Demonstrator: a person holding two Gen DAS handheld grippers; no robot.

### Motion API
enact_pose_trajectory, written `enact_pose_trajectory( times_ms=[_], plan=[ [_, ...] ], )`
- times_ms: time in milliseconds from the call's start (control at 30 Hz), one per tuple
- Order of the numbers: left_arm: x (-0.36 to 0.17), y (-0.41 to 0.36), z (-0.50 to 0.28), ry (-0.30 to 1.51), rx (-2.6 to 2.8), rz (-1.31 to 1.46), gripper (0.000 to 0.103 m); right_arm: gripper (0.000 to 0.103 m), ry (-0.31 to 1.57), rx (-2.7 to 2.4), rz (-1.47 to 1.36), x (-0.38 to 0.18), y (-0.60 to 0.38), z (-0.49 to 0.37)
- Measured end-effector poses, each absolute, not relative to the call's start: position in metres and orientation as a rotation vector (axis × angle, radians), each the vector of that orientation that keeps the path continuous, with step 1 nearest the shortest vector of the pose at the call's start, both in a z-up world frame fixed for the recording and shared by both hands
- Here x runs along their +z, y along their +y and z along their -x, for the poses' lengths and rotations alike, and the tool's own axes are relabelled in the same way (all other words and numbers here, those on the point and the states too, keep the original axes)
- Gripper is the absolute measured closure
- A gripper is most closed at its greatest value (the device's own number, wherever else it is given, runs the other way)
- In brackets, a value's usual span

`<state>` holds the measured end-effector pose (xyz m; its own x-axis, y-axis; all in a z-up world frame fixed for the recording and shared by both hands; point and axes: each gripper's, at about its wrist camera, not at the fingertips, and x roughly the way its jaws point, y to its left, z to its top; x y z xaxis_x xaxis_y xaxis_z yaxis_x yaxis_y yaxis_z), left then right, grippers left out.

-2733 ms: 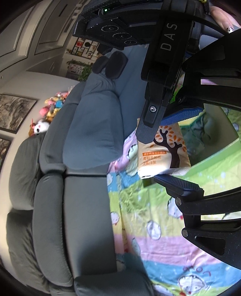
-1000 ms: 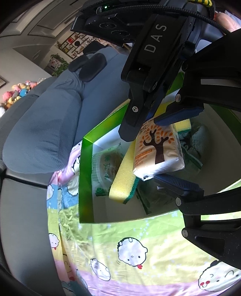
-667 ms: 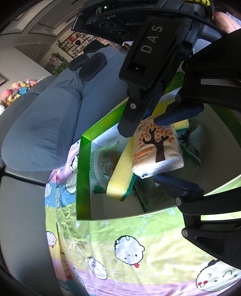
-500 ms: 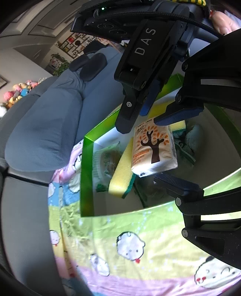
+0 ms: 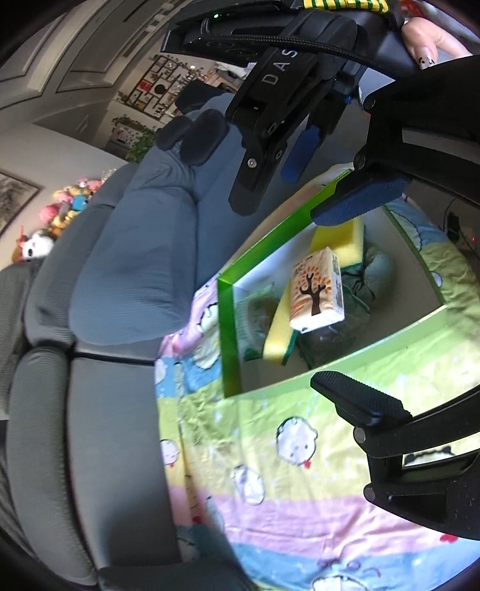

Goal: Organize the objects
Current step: 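Withdraw the right tool upward from the box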

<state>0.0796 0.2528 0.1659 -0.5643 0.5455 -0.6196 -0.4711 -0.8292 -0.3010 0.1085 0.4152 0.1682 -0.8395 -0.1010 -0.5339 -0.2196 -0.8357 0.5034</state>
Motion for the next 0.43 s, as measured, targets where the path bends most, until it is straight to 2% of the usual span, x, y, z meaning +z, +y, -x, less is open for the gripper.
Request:
enact_pose_trajectory(
  times_ms=[167,433],
  plan=[
    [0.177,0.240,-0.090,-0.131,2.389,0.941,0.021,0.008,0.823,2.823,0.851,0.173,0.402,-0.116],
    [0.182,0.217,-0.097,-0.152,2.412,0.910,0.021,0.006,0.755,2.764,0.854,0.173,0.388,-0.120]
  ],
)
